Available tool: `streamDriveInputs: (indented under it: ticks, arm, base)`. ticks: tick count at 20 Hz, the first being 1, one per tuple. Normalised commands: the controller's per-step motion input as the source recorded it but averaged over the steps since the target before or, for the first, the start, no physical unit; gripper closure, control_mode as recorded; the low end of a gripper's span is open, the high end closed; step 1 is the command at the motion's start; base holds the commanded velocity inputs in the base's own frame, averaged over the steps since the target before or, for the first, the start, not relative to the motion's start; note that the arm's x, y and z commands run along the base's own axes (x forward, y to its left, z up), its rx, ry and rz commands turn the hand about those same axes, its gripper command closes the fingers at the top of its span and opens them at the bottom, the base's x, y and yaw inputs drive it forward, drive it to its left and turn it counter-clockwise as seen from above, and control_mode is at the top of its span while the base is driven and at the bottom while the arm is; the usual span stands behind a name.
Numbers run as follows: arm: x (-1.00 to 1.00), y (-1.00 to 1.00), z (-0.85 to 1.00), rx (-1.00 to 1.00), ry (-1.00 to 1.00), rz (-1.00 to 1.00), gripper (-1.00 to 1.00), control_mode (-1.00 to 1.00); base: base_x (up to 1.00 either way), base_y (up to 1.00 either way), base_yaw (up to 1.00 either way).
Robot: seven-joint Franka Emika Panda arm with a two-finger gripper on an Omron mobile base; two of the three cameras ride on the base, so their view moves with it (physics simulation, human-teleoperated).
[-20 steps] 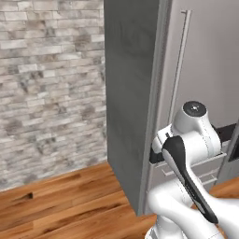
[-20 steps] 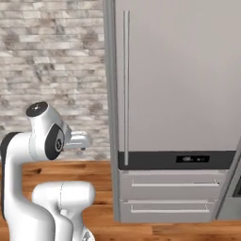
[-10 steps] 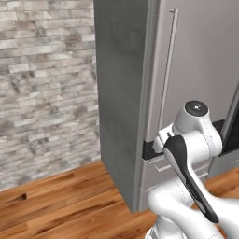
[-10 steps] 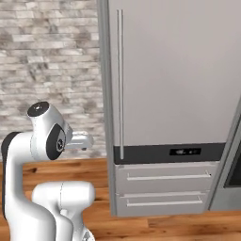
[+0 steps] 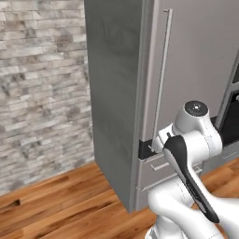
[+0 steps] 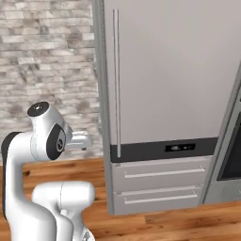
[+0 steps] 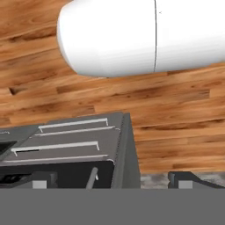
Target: Place one of the steaks on the plate and the other in the bowl. Then place the bowl in the fridge.
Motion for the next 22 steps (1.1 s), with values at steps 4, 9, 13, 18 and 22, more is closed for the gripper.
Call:
streamDriveInputs:
  ticks: [4, 9, 13, 18, 22]
  arm:
    - [0.00, 0.00, 0.00, 0.00, 0.00, 0.00, -1.00, 1.00]
    - [0.00, 0.00, 0.00, 0.00, 0.00, 0.00, -1.00, 1.00]
    - [0.01, -0.01, 0.00, 0.00, 0.00, -0.21, -1.00, -1.00]
    - [0.00, -0.48, 0.00, 0.07, -0.04, -0.14, -1.00, -1.00]
    - [0.00, -0.65, 0.07, 0.14, -0.18, 0.01, -1.00, -1.00]
  base:
    - [0.00, 0.42, -0.23]
    - [0.01, 0.34, -0.23]
    - [0.00, 0.00, 0.00]
    - [0.00, 0.00, 0.00]
    - [0.00, 0.00, 0.00]
